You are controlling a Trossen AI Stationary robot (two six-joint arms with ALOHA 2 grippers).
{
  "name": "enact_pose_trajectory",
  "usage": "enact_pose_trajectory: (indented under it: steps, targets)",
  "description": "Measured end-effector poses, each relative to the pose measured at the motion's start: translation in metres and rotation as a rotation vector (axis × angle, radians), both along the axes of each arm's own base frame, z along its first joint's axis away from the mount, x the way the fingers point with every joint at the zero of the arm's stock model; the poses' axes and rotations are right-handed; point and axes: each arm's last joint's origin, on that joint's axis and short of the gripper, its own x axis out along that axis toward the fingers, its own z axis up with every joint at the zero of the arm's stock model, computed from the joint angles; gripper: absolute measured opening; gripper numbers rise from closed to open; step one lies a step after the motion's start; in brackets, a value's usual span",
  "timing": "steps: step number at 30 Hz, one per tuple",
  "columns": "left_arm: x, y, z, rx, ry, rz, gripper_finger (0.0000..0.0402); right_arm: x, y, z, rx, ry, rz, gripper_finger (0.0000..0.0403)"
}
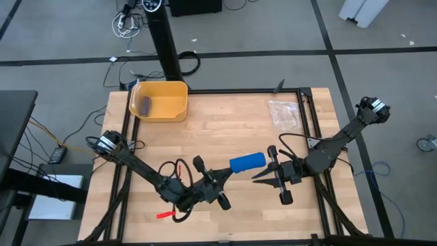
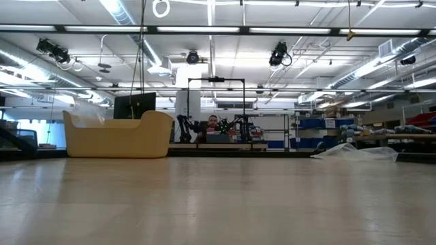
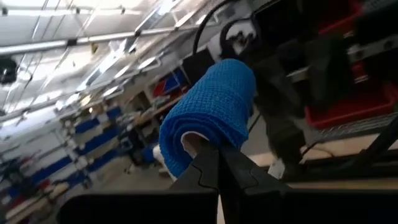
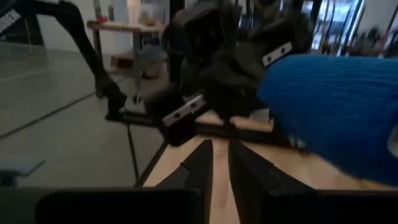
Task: Roll bandage
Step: Roll the blue bandage
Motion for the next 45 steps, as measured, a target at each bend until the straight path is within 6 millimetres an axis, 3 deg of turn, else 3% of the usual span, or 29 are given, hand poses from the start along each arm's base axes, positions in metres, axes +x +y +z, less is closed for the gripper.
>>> enact_pose_trajectory:
  steps: [5, 10, 17, 21, 29, 40, 45]
  targets:
    - [-0.005, 0.004, -0.025, -0.088, 0.008, 0.037, 0.0000, -0.010, 0.008, -0.007, 0.018, 0.093, 0.042, 0.0082]
    - [-0.014, 0.014, -0.063, -0.254, -0.039, 0.013, 0.0000, -0.017, 0.013, -0.016, 0.004, 0.169, 0.028, 0.0088]
    - [-0.030, 0.052, -0.139, -0.523, -0.024, 0.077, 0.0000, -0.017, 0.012, -0.019, 0.016, 0.203, 0.014, 0.0082]
    - [-0.039, 0.072, -0.168, -0.618, 0.048, 0.100, 0.0000, -0.016, 0.010, -0.019, 0.010, 0.204, 0.007, 0.0083]
    - [-0.040, 0.092, -0.189, -0.768, 0.204, 0.107, 0.0013, -0.015, 0.008, -0.021, 0.006, 0.218, -0.006, 0.0083]
    - [-0.048, 0.099, -0.201, -0.796, 0.335, 0.161, 0.0114, -0.015, 0.007, -0.023, 0.004, 0.235, -0.011, 0.0088]
    - [-0.053, 0.100, -0.204, -0.769, 0.390, 0.188, 0.0133, -0.012, 0.002, -0.023, 0.042, 0.240, -0.099, 0.0093]
